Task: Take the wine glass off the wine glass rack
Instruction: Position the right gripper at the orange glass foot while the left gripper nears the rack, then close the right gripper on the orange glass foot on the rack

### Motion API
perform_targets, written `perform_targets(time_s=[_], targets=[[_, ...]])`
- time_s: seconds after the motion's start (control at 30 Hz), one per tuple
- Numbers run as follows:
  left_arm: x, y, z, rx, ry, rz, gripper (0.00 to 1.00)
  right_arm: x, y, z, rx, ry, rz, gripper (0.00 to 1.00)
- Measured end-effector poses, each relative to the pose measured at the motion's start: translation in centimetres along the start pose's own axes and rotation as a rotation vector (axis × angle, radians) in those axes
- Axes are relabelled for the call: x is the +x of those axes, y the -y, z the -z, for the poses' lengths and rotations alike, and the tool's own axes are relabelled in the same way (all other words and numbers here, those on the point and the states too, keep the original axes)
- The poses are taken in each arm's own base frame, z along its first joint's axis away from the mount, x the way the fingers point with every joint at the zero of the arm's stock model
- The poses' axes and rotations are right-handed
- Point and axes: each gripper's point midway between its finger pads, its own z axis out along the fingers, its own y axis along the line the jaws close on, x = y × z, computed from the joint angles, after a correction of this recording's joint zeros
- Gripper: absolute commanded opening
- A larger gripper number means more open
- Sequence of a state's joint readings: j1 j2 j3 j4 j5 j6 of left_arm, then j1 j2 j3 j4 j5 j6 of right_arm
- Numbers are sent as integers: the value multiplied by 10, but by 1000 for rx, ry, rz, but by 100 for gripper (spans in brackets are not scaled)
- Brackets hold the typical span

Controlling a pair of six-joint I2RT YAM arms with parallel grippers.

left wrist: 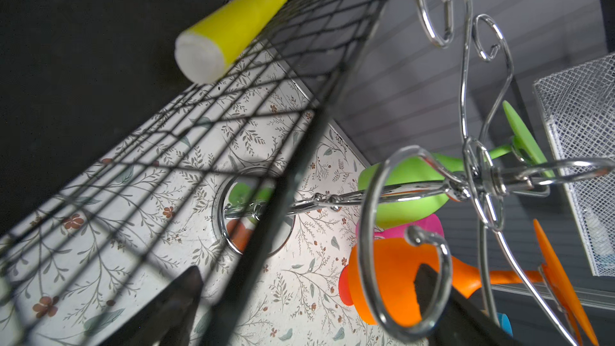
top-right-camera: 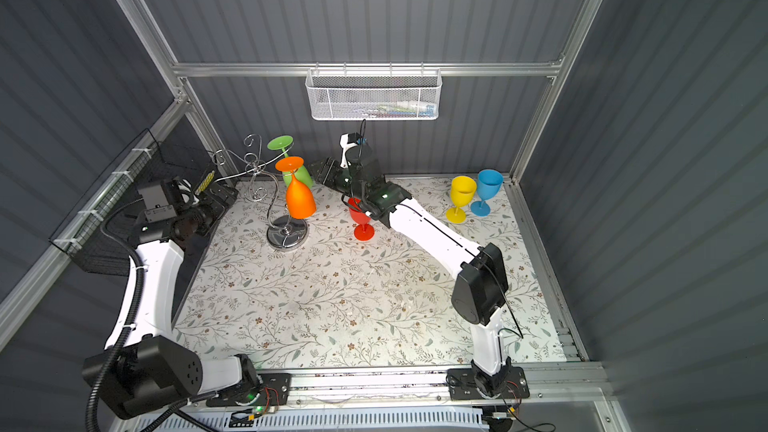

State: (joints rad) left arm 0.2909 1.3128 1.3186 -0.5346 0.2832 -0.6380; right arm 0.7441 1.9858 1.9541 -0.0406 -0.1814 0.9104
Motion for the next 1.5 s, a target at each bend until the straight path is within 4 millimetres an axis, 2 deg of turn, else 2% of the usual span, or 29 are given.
perform_targets(time_s=[0.27, 0.67, 0.87, 1.23, 1.5], targets=[[0, 3, 1, 19, -11, -15, 100, 9, -1, -25, -53, -84, -62, 50], [6, 4, 11, 42, -8, -24, 100, 10, 0, -45, -76, -94, -145, 40], [8, 1, 19, 44, 6, -23, 100, 3, -4, -50, -95, -79, -164, 36], [9, 3, 23, 54, 9, -25, 100, 6, 2, -58, -83, -85, -185, 30], [9, 7, 30, 67, 19, -31, 100, 1, -10, -59, -112, -71, -179, 17]])
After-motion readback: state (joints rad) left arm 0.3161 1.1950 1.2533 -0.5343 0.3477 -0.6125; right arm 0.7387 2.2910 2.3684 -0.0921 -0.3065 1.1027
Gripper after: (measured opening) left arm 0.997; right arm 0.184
